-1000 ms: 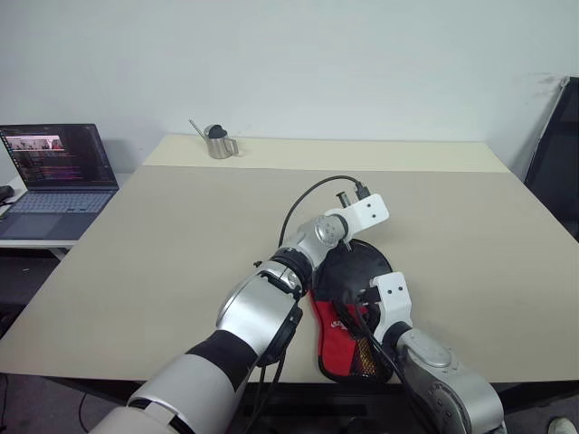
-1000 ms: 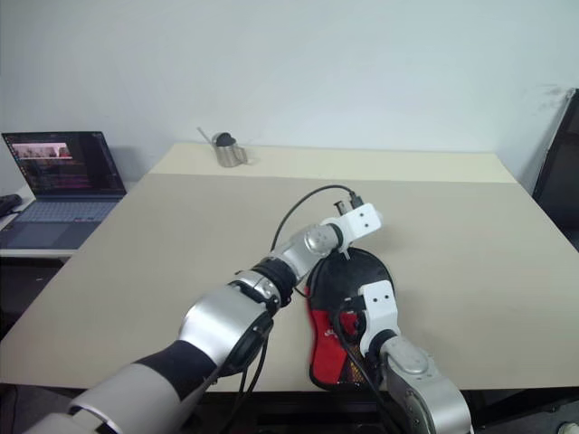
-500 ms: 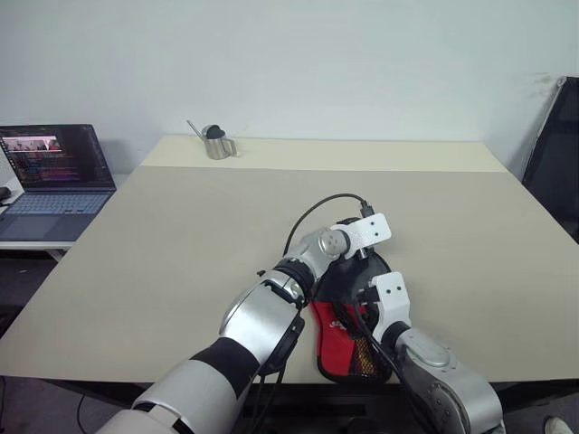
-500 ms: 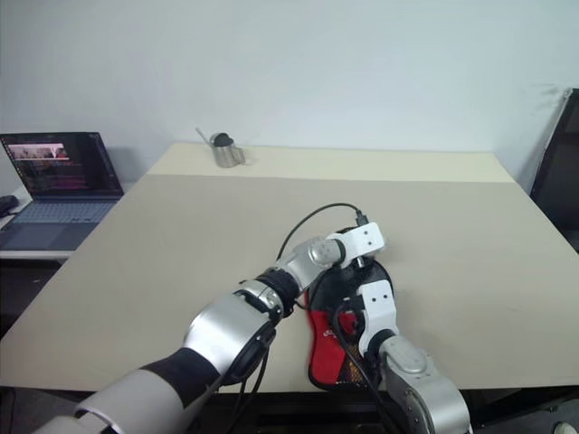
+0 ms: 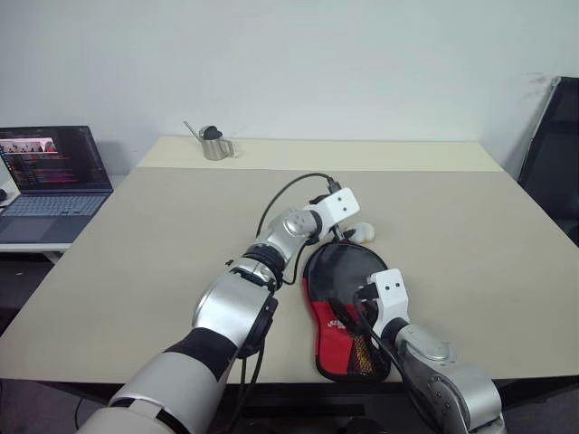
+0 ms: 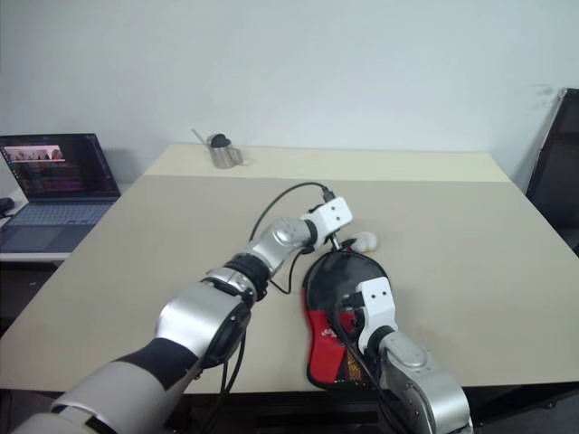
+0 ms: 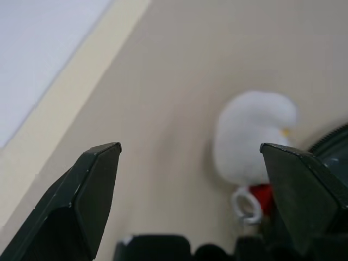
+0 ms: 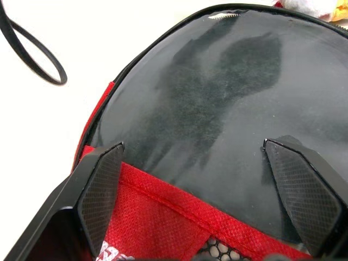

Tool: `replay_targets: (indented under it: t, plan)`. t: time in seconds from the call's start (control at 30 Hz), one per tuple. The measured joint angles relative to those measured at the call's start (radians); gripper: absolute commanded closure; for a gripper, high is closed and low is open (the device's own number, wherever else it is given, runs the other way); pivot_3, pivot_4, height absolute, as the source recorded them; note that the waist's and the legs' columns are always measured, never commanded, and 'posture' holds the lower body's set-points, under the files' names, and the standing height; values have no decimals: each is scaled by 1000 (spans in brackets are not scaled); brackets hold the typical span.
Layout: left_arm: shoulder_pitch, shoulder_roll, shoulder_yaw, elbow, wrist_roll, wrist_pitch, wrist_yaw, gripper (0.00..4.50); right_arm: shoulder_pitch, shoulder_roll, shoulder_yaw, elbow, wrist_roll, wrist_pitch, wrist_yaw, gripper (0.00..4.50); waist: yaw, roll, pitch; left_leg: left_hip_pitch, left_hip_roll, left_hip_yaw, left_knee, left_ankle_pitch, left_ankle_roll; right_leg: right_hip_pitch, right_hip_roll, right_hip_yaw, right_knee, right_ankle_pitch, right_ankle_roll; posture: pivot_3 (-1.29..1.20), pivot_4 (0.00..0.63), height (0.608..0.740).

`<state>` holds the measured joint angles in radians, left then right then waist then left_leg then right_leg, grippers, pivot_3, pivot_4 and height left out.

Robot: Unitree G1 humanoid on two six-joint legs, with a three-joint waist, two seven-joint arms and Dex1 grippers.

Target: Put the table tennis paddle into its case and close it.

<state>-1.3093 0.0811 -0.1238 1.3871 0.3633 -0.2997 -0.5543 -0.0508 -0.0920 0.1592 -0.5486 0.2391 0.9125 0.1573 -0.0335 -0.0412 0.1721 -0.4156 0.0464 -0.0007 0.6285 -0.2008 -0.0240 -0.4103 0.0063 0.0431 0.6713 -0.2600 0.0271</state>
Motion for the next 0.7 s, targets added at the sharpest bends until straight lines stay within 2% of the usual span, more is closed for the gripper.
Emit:
replay_targets:
  t: [0.07, 0.23, 0.4, 0.53, 0.7]
  plan:
    - [1, 24, 34, -13, -49, -19, -96, 38, 0, -2, -17, -19, 22, 25, 9, 0, 1, 0, 0, -1, 0, 0, 0, 0, 0, 0, 0, 0, -1, 0, 0, 0, 150, 740]
    - [55, 97, 116, -90, -210, -32, -484, 38, 1, -6, -79, -113, 113, 149, 27, 0, -1, 1, 1, -2, 1, 1, -2, 0, 0, -2, 0, 0, -2, 0, -1, 0, 150, 740]
    - [245, 179, 121, -267, -314, 32, -754, 38, -44, -48, -217, -301, 256, 285, 63, 0, -3, 3, 2, -2, 1, 0, -1, 0, 0, -2, 0, 0, 0, -1, -1, 0, 150, 740]
    - [370, 219, 105, -454, -363, 157, -836, 38, -90, -127, -368, -371, 349, 367, 101, 0, 3, 3, 2, -2, 1, -1, 1, 0, 0, -2, 0, -1, 1, -1, -2, 0, 150, 740]
    - [467, 212, 60, -647, -374, 215, -811, 38, -162, -253, -514, -346, 425, 430, 142, 0, 5, 3, 2, -1, 0, 0, 1, 0, 0, -1, -1, 0, 1, -1, -1, 0, 150, 740]
